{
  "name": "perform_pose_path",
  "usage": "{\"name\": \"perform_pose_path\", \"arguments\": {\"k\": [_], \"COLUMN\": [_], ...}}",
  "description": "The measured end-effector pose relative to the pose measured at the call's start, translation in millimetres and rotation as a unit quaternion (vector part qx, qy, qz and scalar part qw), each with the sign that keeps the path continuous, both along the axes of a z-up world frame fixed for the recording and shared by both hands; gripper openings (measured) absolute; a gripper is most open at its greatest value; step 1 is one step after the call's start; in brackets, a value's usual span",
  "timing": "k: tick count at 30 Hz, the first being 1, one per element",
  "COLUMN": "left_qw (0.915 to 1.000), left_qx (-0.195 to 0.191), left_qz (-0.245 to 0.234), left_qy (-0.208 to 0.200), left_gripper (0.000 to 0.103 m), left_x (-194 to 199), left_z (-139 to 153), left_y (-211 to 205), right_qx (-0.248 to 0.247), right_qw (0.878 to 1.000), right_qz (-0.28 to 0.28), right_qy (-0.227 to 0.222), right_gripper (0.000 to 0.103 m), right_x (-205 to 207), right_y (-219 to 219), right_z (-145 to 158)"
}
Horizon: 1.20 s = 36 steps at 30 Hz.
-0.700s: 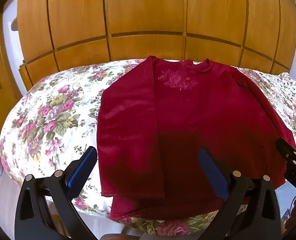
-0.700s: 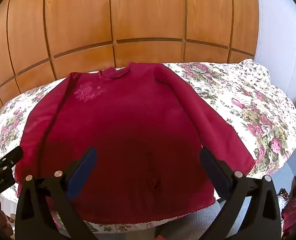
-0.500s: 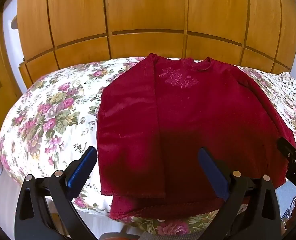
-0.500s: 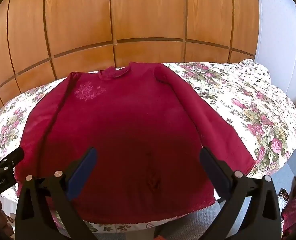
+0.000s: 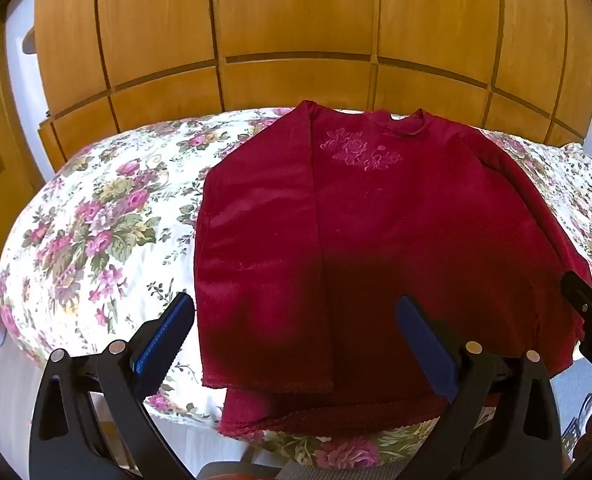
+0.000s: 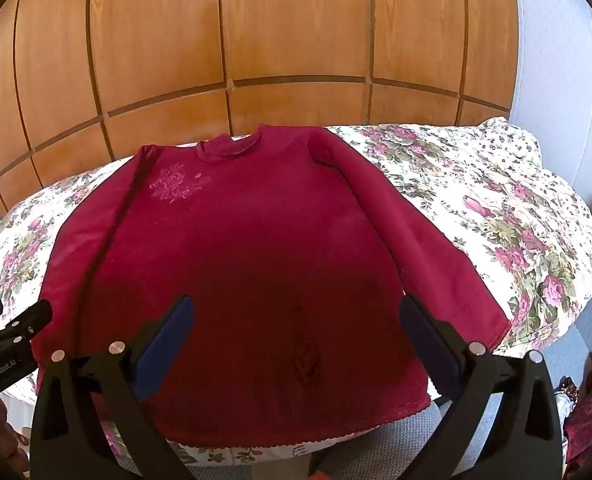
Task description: Fold small clothes
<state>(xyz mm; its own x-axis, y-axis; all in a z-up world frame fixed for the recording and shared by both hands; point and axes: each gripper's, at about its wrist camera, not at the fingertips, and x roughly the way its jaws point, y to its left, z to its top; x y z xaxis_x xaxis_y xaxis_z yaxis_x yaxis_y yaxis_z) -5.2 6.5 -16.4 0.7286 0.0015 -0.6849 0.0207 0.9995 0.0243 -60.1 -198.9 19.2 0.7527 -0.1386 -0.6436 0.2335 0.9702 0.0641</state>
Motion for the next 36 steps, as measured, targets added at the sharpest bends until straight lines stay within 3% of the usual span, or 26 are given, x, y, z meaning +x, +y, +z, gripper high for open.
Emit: {"name": "perform_pose_path", "arguments": {"k": [36], "left_qw": [1.0000], "left_qx": [0.000], "left_qz": [0.001], "left_qy": [0.009], "left_gripper": [0.100], "left_x": [3.0], "left_z": [0.6], "left_y": [1.0], "right_qx": [0.007], "right_qw": [1.000], "right_qz": [0.007], "right_qy": [0.005], "right_gripper": [0.101], "right_x": [1.0], "right_y": [-0.1], "right_z": [-5.0]}}
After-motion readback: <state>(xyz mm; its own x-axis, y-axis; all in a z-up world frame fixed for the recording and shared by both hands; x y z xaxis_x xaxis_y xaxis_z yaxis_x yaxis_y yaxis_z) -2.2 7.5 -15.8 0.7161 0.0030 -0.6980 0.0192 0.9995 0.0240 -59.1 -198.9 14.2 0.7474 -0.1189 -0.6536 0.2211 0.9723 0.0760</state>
